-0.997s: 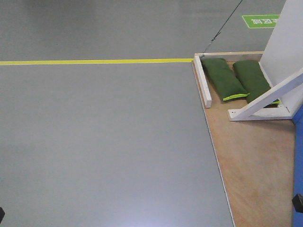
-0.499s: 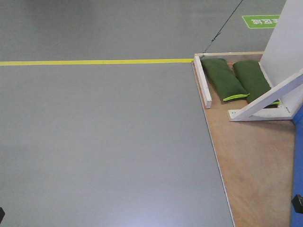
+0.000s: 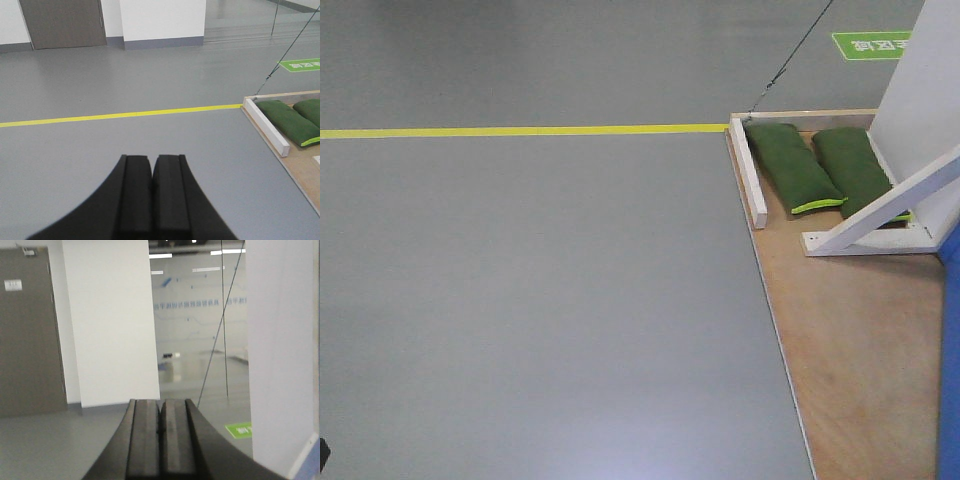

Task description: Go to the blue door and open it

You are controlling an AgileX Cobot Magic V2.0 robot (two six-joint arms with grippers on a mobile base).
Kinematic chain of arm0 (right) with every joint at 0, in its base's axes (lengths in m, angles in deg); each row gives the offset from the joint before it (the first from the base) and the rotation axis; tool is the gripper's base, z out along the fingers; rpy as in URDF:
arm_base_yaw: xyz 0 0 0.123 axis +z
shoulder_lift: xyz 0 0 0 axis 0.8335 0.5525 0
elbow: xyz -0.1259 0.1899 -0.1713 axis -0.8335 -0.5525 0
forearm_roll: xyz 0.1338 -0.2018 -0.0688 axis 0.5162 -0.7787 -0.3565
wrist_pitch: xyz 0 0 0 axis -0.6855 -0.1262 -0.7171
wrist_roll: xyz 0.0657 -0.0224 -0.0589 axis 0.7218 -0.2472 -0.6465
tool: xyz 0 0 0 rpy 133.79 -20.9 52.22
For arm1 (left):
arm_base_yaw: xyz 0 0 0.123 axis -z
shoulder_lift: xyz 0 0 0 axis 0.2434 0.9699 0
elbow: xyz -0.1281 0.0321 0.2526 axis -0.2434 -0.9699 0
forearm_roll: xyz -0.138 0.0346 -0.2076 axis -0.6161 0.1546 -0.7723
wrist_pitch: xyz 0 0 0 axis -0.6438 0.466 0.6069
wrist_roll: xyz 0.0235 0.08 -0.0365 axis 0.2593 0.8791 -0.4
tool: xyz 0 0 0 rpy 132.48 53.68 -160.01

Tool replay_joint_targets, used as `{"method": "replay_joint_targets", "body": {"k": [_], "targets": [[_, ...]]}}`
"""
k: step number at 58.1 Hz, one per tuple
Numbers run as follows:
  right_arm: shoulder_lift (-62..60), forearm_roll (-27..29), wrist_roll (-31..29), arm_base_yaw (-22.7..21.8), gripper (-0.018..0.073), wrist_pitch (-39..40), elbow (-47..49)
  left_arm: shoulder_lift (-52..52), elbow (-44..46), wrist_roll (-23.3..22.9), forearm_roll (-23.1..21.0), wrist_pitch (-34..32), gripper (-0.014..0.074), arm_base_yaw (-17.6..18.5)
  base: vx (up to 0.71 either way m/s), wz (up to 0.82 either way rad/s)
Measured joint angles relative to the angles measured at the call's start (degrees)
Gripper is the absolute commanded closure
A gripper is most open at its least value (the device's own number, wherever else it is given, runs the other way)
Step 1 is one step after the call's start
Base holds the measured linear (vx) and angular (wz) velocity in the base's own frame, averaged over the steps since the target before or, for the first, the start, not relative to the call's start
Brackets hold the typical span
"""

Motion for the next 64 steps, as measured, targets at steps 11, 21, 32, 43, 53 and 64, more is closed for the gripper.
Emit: {"method": "replay_joint_targets", "body": {"k": [11, 21, 32, 43, 53, 64], "targets": [[6.92, 0.0, 0.54, 0.0, 0.0551, 0.49, 14.5, 0.0, 0.0, 0.0, 0.0, 0.0, 0.0524, 0.0, 0.0, 0.0], [17.59, 0.0, 0.56, 0.0, 0.0551, 1.48, 30.12, 0.0, 0.0, 0.0, 0.0, 0.0, 0.0524, 0.0, 0.0, 0.0], [30.85, 4.75, 1.42, -3.86, 0.0551, 2.21, 45.1, 0.0, 0.0, 0.0, 0.0, 0.0, 0.0524, 0.0, 0.0, 0.0], [40.75, 25.55, 1.65, -19.97, 0.0551, 9.77, 56.92, 0.0, 0.0, 0.0, 0.0, 0.0, 0.0524, 0.0, 0.0, 0.0], [45.91, 49.32, 1.7, -35.88, 0.0551, 22.48, 61.57, 0.0, 0.0, 0.0, 0.0, 0.0, 0.0524, 0.0, 0.0, 0.0], [50.12, 66.9, 1.81, -48.51, 0.0551, 32.07, 64.24, 0.0, 0.0, 0.0, 0.0, 0.0, 0.0524, 0.0, 0.0, 0.0]]}}
